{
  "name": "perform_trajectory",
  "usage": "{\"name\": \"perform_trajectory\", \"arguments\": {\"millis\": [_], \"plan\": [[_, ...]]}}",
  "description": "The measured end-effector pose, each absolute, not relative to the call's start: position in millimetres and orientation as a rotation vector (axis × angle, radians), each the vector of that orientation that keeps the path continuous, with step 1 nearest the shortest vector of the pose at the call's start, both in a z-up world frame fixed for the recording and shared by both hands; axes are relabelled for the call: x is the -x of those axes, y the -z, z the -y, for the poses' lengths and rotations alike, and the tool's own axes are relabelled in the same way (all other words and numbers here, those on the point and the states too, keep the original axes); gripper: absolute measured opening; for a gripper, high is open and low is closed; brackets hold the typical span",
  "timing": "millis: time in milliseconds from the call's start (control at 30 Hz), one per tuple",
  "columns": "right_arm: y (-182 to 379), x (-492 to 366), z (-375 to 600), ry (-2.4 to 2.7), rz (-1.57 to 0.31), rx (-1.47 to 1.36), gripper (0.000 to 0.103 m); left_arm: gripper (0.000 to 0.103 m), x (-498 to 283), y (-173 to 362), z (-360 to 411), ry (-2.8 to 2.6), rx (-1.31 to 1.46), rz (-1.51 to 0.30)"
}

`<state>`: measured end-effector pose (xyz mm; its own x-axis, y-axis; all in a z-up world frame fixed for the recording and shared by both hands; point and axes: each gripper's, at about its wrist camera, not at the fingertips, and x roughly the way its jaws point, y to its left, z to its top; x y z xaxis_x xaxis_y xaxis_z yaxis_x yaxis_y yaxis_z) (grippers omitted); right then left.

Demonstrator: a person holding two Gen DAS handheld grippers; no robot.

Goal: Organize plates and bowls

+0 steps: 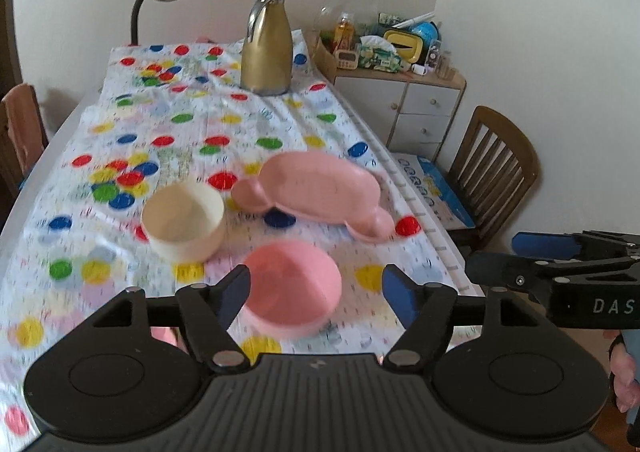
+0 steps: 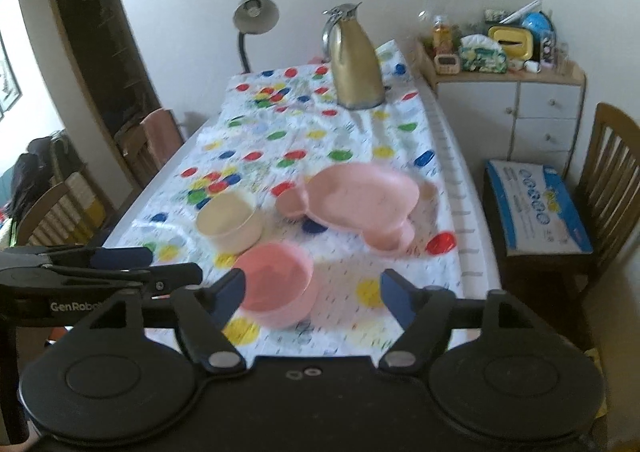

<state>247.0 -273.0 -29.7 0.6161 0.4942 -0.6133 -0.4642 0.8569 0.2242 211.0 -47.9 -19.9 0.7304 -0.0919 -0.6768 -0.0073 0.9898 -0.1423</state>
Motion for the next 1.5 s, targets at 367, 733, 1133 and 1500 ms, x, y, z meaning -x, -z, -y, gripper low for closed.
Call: {"name": "perform_trajectory", "arguments": {"millis": [367,733,1133,1500], "plan": [[36,-309,256,-0.428,-0.719,-0.05,0.102,0.08,-303,31,15,0.049,0.077,-0.76],[70,-386,239,-0.288,-0.818,-0.026,0.1,0.08,-405,62,-12,0.11,-0.004,-0.813],[119,-457,223,-0.184,-0.936,-0.038,0.082,0.08,-495,115,-26,0.148,-0.039,-0.896],[153,-488,215,-0.171,-1.029,-0.081,0.044,0.066,-532,153,-28,0.193,-0.02,-0.975]]}}
